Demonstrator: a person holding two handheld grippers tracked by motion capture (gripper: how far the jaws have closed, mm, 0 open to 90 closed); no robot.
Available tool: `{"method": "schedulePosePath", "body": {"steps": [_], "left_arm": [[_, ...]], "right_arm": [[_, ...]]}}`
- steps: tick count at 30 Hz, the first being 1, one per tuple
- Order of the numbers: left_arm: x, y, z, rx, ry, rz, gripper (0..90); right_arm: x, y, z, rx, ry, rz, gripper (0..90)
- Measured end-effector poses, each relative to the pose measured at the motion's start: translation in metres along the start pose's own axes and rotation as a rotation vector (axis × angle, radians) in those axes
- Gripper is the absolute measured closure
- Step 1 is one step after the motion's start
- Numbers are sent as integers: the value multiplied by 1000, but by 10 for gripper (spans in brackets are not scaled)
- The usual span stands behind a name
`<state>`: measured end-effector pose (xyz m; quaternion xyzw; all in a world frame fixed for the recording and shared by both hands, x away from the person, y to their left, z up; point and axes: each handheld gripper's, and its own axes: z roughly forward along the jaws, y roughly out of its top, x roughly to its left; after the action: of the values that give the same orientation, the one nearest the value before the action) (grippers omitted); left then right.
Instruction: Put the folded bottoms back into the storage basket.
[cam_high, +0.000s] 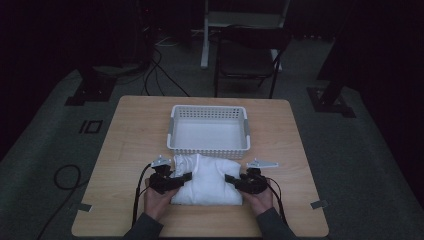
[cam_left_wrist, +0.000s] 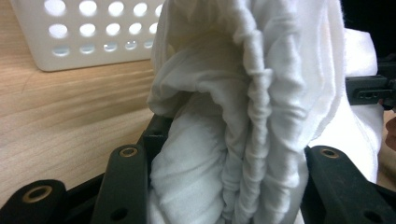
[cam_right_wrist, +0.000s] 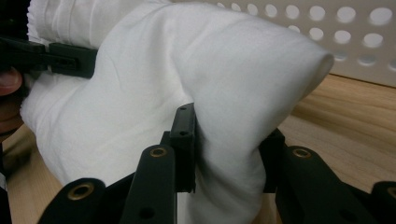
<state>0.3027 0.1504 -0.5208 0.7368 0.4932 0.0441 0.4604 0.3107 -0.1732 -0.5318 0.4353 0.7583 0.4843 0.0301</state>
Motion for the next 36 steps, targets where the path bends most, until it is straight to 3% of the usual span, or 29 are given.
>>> {"method": "schedulePosePath", "body": {"steps": [12, 36], "left_arm": [[-14, 6, -14, -32, 10, 23, 523], [-26, 16, -34, -84, 27, 52, 525]], "right_arm": [[6, 6, -11, -37, 5, -21, 685], [21, 21, -24, -78, 8, -65, 685]]}}
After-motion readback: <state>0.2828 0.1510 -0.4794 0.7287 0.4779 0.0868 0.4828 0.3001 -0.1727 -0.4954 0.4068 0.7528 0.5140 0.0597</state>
